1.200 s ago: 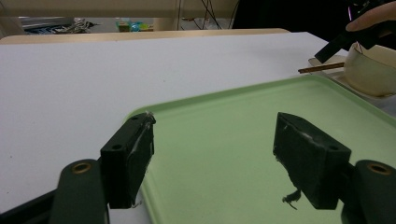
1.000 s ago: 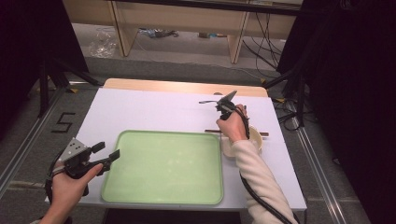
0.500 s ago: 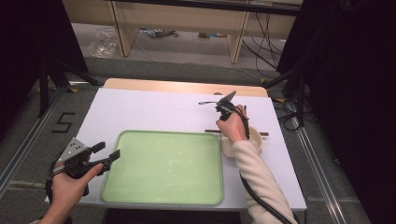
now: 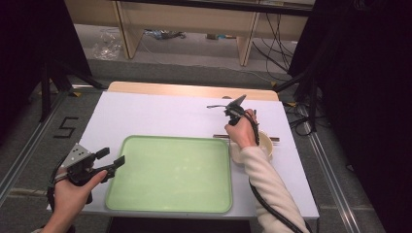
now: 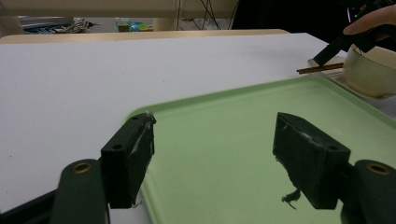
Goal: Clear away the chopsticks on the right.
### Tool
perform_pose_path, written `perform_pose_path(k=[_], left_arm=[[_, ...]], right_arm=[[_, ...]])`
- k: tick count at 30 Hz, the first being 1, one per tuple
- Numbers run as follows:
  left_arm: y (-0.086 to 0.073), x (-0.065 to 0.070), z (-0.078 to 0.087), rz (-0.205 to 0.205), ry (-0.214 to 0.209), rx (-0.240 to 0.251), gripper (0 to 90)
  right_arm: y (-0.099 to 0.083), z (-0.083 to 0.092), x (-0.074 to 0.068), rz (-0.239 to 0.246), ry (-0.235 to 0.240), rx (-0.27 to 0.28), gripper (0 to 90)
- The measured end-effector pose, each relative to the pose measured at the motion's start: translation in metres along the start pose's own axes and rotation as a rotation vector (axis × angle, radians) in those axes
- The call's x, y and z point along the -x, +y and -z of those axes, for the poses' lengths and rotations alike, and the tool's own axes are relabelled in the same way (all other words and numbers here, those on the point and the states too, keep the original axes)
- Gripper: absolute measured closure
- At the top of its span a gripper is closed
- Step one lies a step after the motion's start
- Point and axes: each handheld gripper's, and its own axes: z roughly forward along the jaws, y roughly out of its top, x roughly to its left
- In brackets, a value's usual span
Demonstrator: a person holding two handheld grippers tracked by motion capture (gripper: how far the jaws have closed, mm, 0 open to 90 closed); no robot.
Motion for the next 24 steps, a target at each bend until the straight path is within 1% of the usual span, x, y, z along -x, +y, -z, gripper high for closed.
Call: perform_pose_path(k=[2,4,5,6,7,9,10,11,12,13,15,16,17,18,19,20,21,22,23,24], left_arm=[[0.000,0.000,0.000,0.000,0.000,-0.001,29.1],[0.000,0.000,0.000,0.000,0.000,0.000,29.1],[0.000,0.000,0.000,0.000,0.000,0.000,29.1],[0.000,0.000,0.000,-0.001,0.000,0.000,29.2],[0.000,0.000,0.000,0.000,0.000,0.000,29.1],[0.000,0.000,0.000,-0.001,0.000,0.000,29.2],[0.000,0.000,0.000,0.000,-0.003,-0.001,29.5],[0.000,0.000,0.000,0.001,-0.004,-0.001,29.5],[0.000,0.000,0.000,0.000,-0.004,-0.001,29.7],[0.000,0.000,0.000,-0.005,-0.003,-0.001,29.7],[0.000,0.000,0.000,-0.001,-0.004,0.000,29.7],[0.000,0.000,0.000,0.001,-0.004,0.000,29.7],[0.000,0.000,0.000,0.000,-0.002,0.001,29.7],[0.000,0.000,-0.001,0.001,-0.009,0.005,29.7],[0.000,0.000,-0.001,0.009,-0.006,0.004,29.7],[0.000,0.001,0.000,0.010,-0.001,-0.001,29.7],[0.000,0.000,0.000,-0.002,-0.003,-0.001,29.7],[0.000,0.000,0.000,-0.005,-0.003,-0.001,29.7],[0.000,0.000,0.000,-0.002,-0.004,0.001,29.7],[0.000,0.000,0.000,0.000,-0.003,0.000,29.7]], right_arm=[[0.000,-0.001,0.001,0.003,-0.005,0.011,90.0],[0.000,0.000,0.000,-0.011,0.000,0.010,90.0],[0.000,-0.001,0.001,-0.005,0.004,0.020,90.0],[0.000,-0.001,0.002,0.008,-0.005,0.023,90.0],[0.000,-0.002,0.002,-0.008,-0.006,0.027,90.0],[0.000,-0.002,0.001,-0.009,-0.018,0.034,90.0],[0.000,-0.003,0.002,-0.010,-0.007,0.043,90.0],[0.000,-0.003,0.002,-0.010,-0.007,0.043,90.0],[-0.001,-0.004,0.002,-0.010,-0.021,0.056,90.0],[-0.001,-0.004,0.002,-0.012,-0.019,0.061,90.0],[0.000,-0.002,0.005,0.002,-0.011,0.065,90.0],[0.000,0.000,0.005,-0.001,-0.006,0.070,90.0],[0.000,0.002,0.006,0.011,-0.010,0.074,90.0],[0.000,0.004,0.007,0.017,-0.008,0.069,90.0],[0.001,0.008,0.006,-0.007,0.017,0.044,90.0],[0.001,0.008,0.006,-0.006,0.005,0.046,90.0],[0.001,0.008,0.006,-0.005,0.006,0.031,90.0],[0.000,0.008,0.005,-0.007,0.005,0.014,90.0],[0.000,0.008,0.005,-0.007,0.005,0.014,90.0],[0.000,0.007,0.006,0.017,0.004,0.015,90.0]])
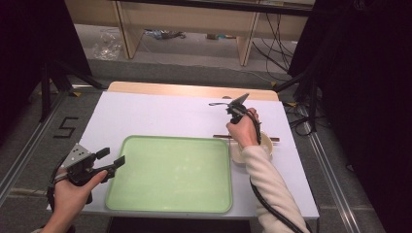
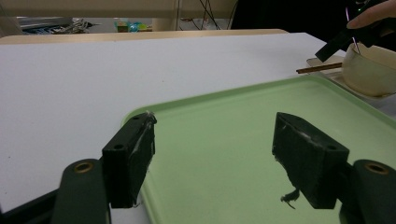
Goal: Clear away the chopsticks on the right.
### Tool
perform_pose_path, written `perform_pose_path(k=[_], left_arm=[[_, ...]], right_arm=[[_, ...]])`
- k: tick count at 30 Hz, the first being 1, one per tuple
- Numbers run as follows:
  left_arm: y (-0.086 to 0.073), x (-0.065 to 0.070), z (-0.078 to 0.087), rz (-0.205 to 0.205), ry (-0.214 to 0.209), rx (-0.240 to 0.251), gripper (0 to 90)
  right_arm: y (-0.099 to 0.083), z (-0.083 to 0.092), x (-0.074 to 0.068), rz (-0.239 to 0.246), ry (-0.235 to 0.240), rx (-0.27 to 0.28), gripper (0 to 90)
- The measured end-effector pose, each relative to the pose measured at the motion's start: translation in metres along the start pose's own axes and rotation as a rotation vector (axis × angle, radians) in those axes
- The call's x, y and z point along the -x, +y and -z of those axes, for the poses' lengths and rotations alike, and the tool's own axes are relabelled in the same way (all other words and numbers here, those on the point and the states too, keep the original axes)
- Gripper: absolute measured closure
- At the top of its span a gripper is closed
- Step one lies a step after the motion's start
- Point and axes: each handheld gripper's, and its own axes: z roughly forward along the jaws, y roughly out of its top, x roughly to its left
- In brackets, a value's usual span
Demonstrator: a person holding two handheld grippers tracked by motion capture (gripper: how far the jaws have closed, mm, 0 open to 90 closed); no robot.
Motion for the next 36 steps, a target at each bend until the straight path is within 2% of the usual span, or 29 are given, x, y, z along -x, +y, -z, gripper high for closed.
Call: perform_pose_path(k=[1,4,5,6,7,12,14,18,19,20,21,24,25,26,36], left_arm=[[0.000,0.000,0.000,0.000,0.000,0.000,29.7],[0.000,0.000,0.000,0.000,0.000,0.000,29.7],[0.000,0.000,0.000,-0.002,0.002,0.000,29.8],[0.000,0.000,0.000,-0.001,0.001,0.000,29.8],[0.000,0.000,0.000,0.000,0.000,-0.001,29.8],[0.000,0.000,0.000,0.003,-0.002,0.000,29.8],[0.000,0.000,0.000,0.000,0.000,0.000,29.8],[-0.001,0.000,-0.001,0.008,-0.005,0.005,29.8],[-0.001,0.000,-0.001,0.014,-0.004,0.005,29.8],[0.000,0.001,0.000,0.011,0.001,-0.001,29.8],[0.000,0.000,0.000,0.011,0.000,0.000,29.8],[0.000,0.000,0.000,0.013,0.001,0.000,29.8],[0.000,0.000,0.000,0.012,0.001,0.000,29.8],[0.000,0.000,0.000,0.012,0.001,0.000,29.8],[0.000,0.000,0.000,-0.001,-0.001,0.000,29.8]], right_arm=[[0.000,0.000,-0.001,-0.012,0.003,-0.013,90.0],[0.000,-0.001,-0.001,-0.002,0.001,-0.021,90.0],[0.000,-0.003,0.000,-0.007,0.034,-0.031,90.0],[0.000,-0.003,0.000,-0.007,0.034,-0.031,90.0],[0.000,-0.003,-0.002,-0.028,0.000,-0.035,90.0],[-0.001,-0.006,-0.003,-0.034,-0.002,-0.046,90.0],[-0.001,-0.007,-0.003,-0.013,-0.015,-0.030,90.0],[-0.001,-0.007,-0.003,-0.026,-0.012,-0.031,90.0],[0.000,-0.006,0.000,-0.001,-0.001,-0.037,90.0],[0.000,-0.007,0.000,-0.017,0.026,-0.023,90.0],[-0.001,-0.008,0.001,-0.002,0.023,-0.011,90.0],[0.000,-0.008,0.001,-0.004,0.023,-0.005,90.0],[0.000,-0.008,0.001,-0.004,0.007,-0.005,90.0],[-0.001,-0.008,-0.002,-0.037,-0.013,0.000,90.0],[-0.001,-0.010,-0.002,-0.044,-0.028,0.034,90.0]])
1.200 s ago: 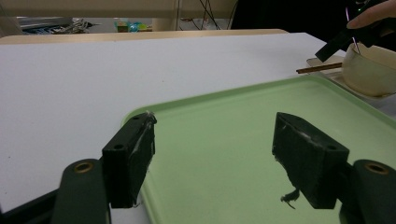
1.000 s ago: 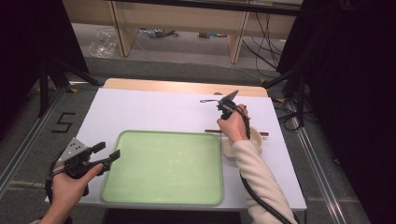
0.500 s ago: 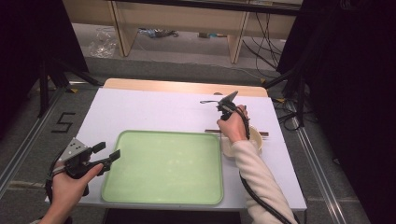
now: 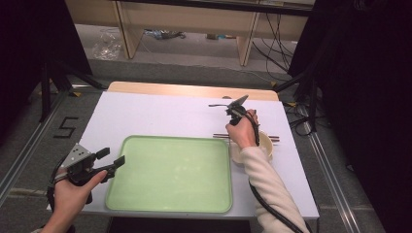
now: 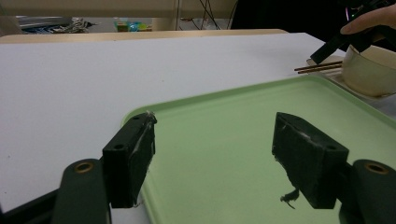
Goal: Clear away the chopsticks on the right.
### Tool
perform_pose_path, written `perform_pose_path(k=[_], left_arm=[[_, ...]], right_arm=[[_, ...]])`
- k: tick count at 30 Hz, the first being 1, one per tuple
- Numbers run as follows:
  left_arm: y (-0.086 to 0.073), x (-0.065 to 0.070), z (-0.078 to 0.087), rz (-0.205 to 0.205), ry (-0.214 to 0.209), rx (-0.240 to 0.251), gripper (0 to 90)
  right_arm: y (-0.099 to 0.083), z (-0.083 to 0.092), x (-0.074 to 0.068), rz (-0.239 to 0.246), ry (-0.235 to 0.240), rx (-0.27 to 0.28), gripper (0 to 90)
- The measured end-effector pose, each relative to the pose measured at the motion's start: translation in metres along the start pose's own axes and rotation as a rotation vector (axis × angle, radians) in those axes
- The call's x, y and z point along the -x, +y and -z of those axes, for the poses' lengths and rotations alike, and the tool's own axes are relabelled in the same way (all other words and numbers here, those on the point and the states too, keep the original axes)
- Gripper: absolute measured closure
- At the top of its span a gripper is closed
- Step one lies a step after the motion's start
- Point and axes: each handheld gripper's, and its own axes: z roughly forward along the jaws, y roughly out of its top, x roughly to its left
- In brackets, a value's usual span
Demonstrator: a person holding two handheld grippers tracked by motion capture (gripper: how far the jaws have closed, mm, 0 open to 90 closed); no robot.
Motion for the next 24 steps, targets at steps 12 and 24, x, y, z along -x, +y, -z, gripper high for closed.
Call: perform_pose_path(k=[12,24], left_arm=[[0.000,0.000,0.000,0.001,-0.002,0.000,30.0],[0.000,0.000,0.000,0.001,-0.002,0.001,30.0]], right_arm=[[0.001,0.008,0.002,0.011,0.008,0.016,90.0],[0.000,0.008,-0.002,0.012,0.010,-0.071,90.0]])
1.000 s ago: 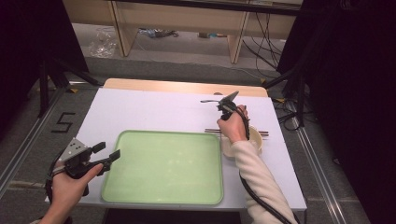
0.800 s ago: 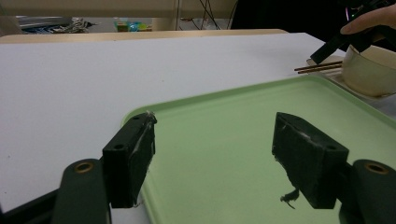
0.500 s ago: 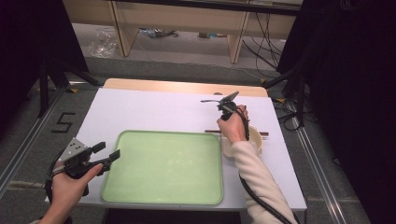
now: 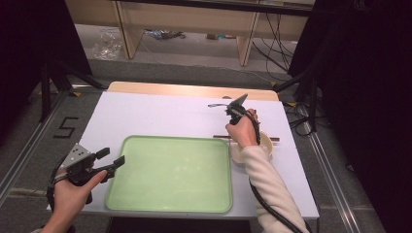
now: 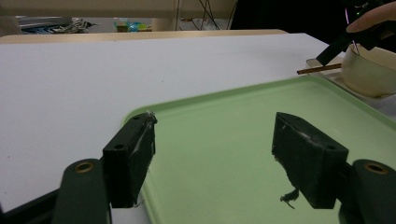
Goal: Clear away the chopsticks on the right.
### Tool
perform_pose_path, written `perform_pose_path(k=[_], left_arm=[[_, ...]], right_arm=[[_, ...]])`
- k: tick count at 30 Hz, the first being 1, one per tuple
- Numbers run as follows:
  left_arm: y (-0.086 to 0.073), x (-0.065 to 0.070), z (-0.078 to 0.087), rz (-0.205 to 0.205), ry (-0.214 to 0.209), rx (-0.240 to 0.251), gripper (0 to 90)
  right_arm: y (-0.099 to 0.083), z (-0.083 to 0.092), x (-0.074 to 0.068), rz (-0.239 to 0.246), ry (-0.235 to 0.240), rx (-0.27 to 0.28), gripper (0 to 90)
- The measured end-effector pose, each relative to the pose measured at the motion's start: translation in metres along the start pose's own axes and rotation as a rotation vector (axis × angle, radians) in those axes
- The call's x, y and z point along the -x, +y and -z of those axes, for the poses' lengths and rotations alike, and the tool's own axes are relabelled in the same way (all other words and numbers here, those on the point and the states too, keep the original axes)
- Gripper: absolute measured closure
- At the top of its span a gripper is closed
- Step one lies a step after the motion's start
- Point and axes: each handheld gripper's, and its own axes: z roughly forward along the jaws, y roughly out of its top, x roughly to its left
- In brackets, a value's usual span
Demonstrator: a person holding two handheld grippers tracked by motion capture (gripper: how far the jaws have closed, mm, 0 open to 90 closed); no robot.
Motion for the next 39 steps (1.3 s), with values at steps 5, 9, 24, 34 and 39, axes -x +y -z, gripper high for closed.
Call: perform_pose_path(k=[5,9,24,34,39], left_arm=[[0.0000,0.0000,0.0000,-0.001,0.000,0.000,30.0],[0.0000,0.0000,0.0001,0.001,0.000,0.000,30.0],[0.0000,0.0001,-0.0001,0.000,0.001,-0.001,30.0],[0.0001,0.0000,0.0000,0.001,0.001,0.000,30.1],[0.0001,-0.0001,0.0001,0.001,0.001,0.001,30.1]], right_arm=[[-0.0001,-0.0016,0.0010,-0.009,0.002,-0.010,90.0],[-0.0004,-0.0034,0.0020,-0.008,-0.005,-0.012,90.0],[0.0004,-0.0048,0.0024,-0.026,-0.016,0.019,90.0],[0.0002,-0.0069,0.0014,-0.035,-0.032,0.065,90.0],[0.0004,-0.0080,0.0027,-0.029,-0.029,0.069,90.0]])
